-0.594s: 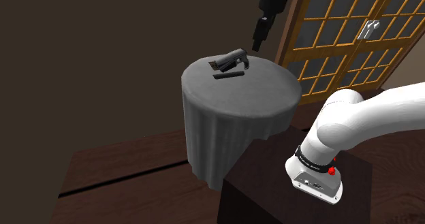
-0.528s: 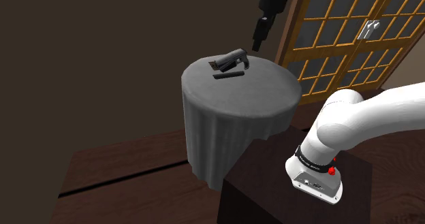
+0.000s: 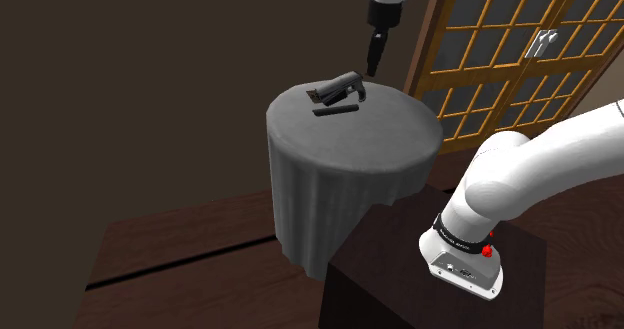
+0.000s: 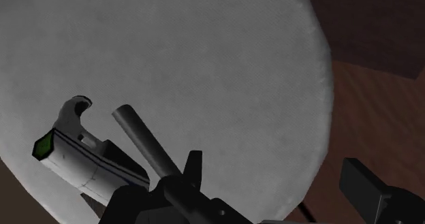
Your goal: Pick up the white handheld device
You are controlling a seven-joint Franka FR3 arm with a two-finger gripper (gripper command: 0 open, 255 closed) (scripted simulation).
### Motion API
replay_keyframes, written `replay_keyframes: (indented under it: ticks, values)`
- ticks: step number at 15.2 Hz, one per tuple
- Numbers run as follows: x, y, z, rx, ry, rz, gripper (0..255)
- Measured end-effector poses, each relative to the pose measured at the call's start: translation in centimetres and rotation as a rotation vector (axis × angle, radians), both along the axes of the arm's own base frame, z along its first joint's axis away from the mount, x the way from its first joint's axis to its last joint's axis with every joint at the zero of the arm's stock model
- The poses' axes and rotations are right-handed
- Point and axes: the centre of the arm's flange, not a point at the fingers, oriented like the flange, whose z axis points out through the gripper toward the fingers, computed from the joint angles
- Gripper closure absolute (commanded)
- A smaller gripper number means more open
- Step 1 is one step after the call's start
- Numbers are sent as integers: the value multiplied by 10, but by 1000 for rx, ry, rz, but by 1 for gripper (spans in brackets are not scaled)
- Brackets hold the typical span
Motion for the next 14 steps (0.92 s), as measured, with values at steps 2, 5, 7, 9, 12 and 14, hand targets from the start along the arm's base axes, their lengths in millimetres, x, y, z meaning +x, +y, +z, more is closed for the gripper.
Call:
replay_keyframes:
  ticks: [2,5,7,9,12,14]
  values:
    - [19,-16,-8,-15,26,40,0]
    - [50,-38,-29,-36,67,99,0]
    - [65,-54,-40,-50,94,137,0]
    - [88,-70,-49,-64,120,176,0]
    - [117,-92,-67,-86,161,235,0]
    - [135,-106,-83,-100,188,274,0]
